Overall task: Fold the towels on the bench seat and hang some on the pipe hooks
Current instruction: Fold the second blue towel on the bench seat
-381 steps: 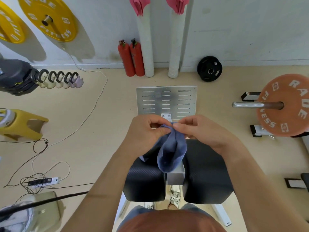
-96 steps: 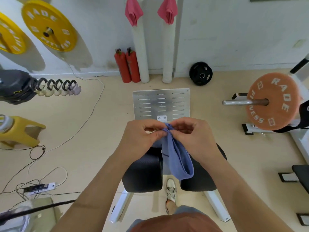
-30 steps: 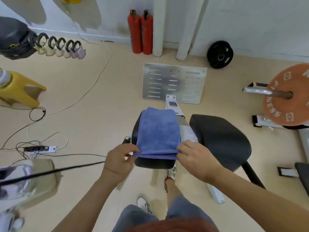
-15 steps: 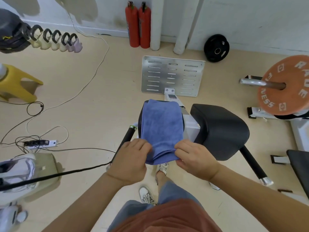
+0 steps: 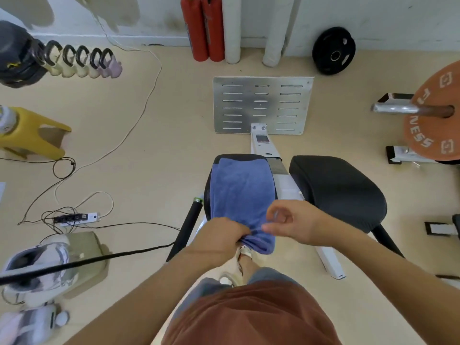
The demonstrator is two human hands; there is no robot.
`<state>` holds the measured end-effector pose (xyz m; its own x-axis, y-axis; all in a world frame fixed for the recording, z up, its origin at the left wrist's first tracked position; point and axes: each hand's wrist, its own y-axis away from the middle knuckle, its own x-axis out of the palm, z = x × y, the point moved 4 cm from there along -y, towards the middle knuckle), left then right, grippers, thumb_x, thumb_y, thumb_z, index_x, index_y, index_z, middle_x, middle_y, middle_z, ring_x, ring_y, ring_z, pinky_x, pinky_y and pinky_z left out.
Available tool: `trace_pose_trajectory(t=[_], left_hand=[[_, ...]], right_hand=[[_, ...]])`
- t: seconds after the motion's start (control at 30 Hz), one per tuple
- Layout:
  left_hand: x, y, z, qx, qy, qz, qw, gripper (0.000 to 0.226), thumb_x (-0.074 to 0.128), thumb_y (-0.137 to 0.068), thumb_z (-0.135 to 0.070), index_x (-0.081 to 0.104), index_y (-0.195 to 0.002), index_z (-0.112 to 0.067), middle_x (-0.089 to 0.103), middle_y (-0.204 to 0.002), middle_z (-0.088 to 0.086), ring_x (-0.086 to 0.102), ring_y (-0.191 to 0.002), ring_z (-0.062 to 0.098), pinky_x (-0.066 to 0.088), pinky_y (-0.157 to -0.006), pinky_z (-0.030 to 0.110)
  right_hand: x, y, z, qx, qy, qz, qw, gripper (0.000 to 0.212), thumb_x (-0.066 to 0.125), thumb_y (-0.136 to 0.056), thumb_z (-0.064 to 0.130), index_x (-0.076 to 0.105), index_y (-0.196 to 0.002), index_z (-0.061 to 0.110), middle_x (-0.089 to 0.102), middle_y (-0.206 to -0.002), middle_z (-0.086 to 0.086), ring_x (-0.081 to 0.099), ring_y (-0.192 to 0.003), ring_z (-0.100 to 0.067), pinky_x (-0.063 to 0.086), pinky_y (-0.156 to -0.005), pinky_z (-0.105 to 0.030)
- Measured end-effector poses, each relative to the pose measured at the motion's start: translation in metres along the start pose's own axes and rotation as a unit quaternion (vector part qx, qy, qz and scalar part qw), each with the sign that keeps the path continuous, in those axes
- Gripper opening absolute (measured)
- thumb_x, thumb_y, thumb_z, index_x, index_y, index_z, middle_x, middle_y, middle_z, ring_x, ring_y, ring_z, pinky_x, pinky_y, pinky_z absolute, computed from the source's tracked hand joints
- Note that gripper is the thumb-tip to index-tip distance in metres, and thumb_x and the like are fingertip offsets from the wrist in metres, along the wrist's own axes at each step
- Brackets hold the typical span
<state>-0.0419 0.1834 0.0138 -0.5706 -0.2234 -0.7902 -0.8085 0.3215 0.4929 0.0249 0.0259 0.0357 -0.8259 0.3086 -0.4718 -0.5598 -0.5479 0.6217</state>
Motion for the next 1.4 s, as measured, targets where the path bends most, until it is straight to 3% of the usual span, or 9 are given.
trace_pose_trajectory(t=[0.1,0.17,0.3,0.43,0.6,0.77,0.9,1.07,1.4], left_hand=[[-0.010,-0.010,0.013,0.028,0.068,0.033,0.997,0.016,0.054,-0.087,-0.018,0.060,-0.073,-0.019,0.058,-0.064,0.003,0.042,-0.057,0.014,0.030,-0.056,0.029],[-0.012,-0.009,0.014,0.043,0.096,0.067,0.992,0.024,0.056,-0.085,-0.013,0.051,-0.062,-0.020,0.044,-0.054,0.000,0.033,-0.052,0.013,0.027,-0.052,0.027],[-0.007,0.007,0.008,0.086,0.098,0.128,0.983,0.019,0.049,-0.072,0.002,0.055,-0.070,-0.016,0.042,-0.057,0.000,0.036,-0.058,0.015,0.031,-0.056,0.029],[-0.004,0.033,0.007,0.117,0.123,0.188,0.967,0.020,0.042,-0.061,0.006,0.046,-0.063,-0.013,0.037,-0.056,0.004,0.028,-0.056,0.016,0.029,-0.056,0.031],[-0.013,0.054,0.008,0.118,0.111,0.227,0.960,0.019,0.043,-0.061,0.007,0.046,-0.062,-0.012,0.038,-0.055,0.005,0.028,-0.054,0.016,0.030,-0.055,0.032],[-0.051,0.062,0.016,0.081,0.149,0.112,0.979,0.020,0.053,-0.074,-0.008,0.041,-0.062,-0.018,0.040,-0.055,0.001,0.032,-0.054,0.014,0.028,-0.052,0.028],[-0.107,0.063,0.017,0.077,0.240,-0.028,0.967,0.022,0.063,-0.087,-0.031,0.050,-0.073,-0.021,0.052,-0.062,-0.003,0.045,-0.058,0.008,0.035,-0.056,0.022],[-0.156,0.071,0.009,0.086,0.230,-0.174,0.953,0.018,0.047,-0.096,-0.034,0.050,-0.078,-0.033,0.055,-0.069,-0.017,0.053,-0.072,-0.002,0.038,-0.064,0.009],[-0.193,0.092,0.003,0.130,0.216,-0.332,0.909,0.012,0.057,-0.088,-0.031,0.066,-0.095,-0.033,0.060,-0.079,-0.020,0.055,-0.079,-0.002,0.037,-0.070,0.005]], right_hand=[[-0.002,-0.028,-0.035,0.165,-0.090,0.017,0.982,0.052,0.046,-0.087,0.064,0.061,-0.103,0.017,0.069,-0.092,-0.002,0.066,-0.084,-0.016,0.053,-0.084,-0.035],[0.022,-0.034,-0.046,0.236,-0.303,0.087,0.919,0.059,0.049,-0.083,0.069,0.061,-0.113,0.020,0.070,-0.107,-0.002,0.068,-0.096,-0.019,0.051,-0.089,-0.038],[0.058,-0.046,-0.038,0.218,-0.561,0.049,0.797,0.049,0.066,-0.084,0.049,0.063,-0.123,0.019,0.070,-0.118,-0.002,0.065,-0.112,-0.025,0.046,-0.102,-0.045],[0.072,-0.055,-0.028,0.215,-0.622,0.023,0.753,0.037,0.067,-0.087,0.036,0.067,-0.117,0.015,0.071,-0.114,-0.007,0.066,-0.109,-0.028,0.048,-0.100,-0.046],[0.066,-0.058,-0.020,0.229,-0.609,-0.040,0.758,0.041,0.072,-0.083,0.036,0.066,-0.115,0.012,0.072,-0.111,-0.008,0.067,-0.105,-0.028,0.052,-0.093,-0.047],[0.019,-0.043,0.019,0.072,-0.413,-0.151,0.895,0.024,0.068,-0.087,0.023,0.068,-0.111,0.021,0.073,-0.108,0.001,0.068,-0.102,-0.016,0.055,-0.092,-0.035],[-0.029,-0.012,0.076,-0.061,-0.282,-0.164,0.943,0.021,0.062,-0.091,0.020,0.069,-0.110,0.027,0.073,-0.104,0.008,0.067,-0.101,-0.008,0.054,-0.087,-0.026],[-0.056,0.022,0.122,-0.139,-0.221,-0.168,0.951,0.023,0.053,-0.097,0.034,0.070,-0.110,0.028,0.073,-0.106,0.006,0.067,-0.102,-0.014,0.052,-0.096,-0.044],[-0.075,0.047,0.163,-0.186,-0.192,-0.206,0.941,0.018,0.066,-0.088,0.021,0.075,-0.101,0.030,0.076,-0.091,0.005,0.069,-0.090,-0.009,0.056,-0.083,-0.029]])
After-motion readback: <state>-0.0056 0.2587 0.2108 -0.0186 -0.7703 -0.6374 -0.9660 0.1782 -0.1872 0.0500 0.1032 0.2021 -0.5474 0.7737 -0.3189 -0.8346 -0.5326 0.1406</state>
